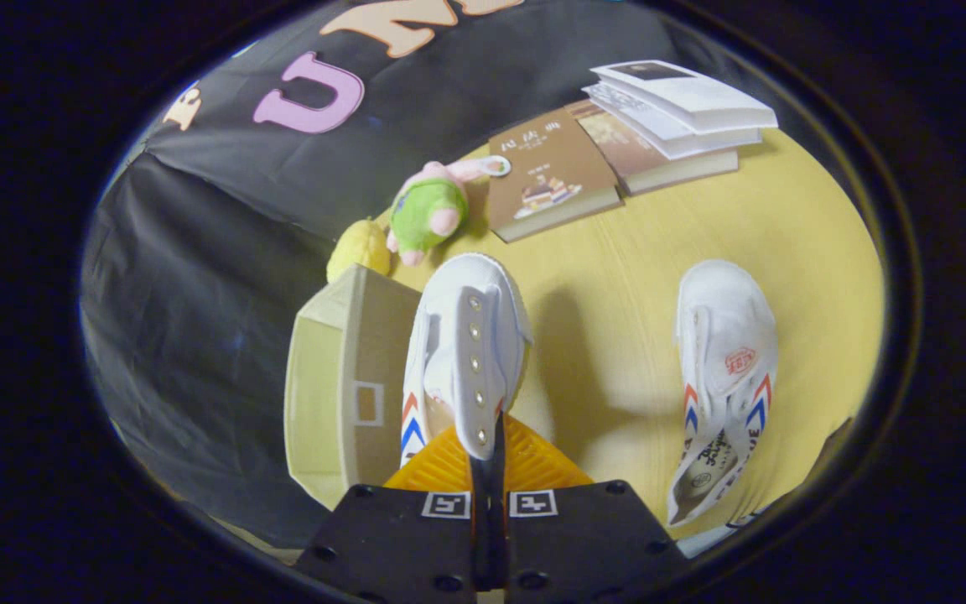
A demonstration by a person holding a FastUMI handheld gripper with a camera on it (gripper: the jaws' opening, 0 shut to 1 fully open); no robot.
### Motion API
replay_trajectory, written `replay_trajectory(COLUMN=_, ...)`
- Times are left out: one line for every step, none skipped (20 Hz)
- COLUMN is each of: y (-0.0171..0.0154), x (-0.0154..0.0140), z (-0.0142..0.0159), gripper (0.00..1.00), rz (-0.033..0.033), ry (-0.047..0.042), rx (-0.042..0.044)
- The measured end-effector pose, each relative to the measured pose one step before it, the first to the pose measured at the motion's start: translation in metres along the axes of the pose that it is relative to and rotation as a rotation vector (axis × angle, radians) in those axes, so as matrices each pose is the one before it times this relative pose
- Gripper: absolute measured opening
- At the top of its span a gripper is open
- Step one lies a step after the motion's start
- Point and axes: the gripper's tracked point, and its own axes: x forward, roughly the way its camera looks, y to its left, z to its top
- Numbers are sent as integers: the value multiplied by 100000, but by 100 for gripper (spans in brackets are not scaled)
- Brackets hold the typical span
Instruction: Open the storage box then place both shoes into the box .Put the left shoe in first, then the right shoe, with the right side of both shoes facing outward in a uniform manner.
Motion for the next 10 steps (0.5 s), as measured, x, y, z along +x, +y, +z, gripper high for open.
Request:
replay_trajectory(y=1022, x=-376, z=268, gripper=3, rz=1527, ry=-643, rx=-246)
replay_trajectory(y=1166, x=-603, z=487, gripper=3, rz=1370, ry=-1346, rx=45)
replay_trajectory(y=1097, x=-421, z=228, gripper=3, rz=1297, ry=-285, rx=-809)
replay_trajectory(y=997, x=-455, z=392, gripper=3, rz=928, ry=-1399, rx=-372)
replay_trajectory(y=925, x=-288, z=304, gripper=3, rz=758, ry=-717, rx=-632)
replay_trajectory(y=933, x=-196, z=219, gripper=3, rz=778, ry=-380, rx=-336)
replay_trajectory(y=965, x=-172, z=-1, gripper=3, rz=1051, ry=-399, rx=-127)
replay_trajectory(y=856, x=-134, z=50, gripper=3, rz=1027, ry=-548, rx=-20)
replay_trajectory(y=818, x=130, z=19, gripper=3, rz=967, ry=221, rx=-279)
replay_trajectory(y=884, x=106, z=-10, gripper=3, rz=833, ry=-281, rx=-163)
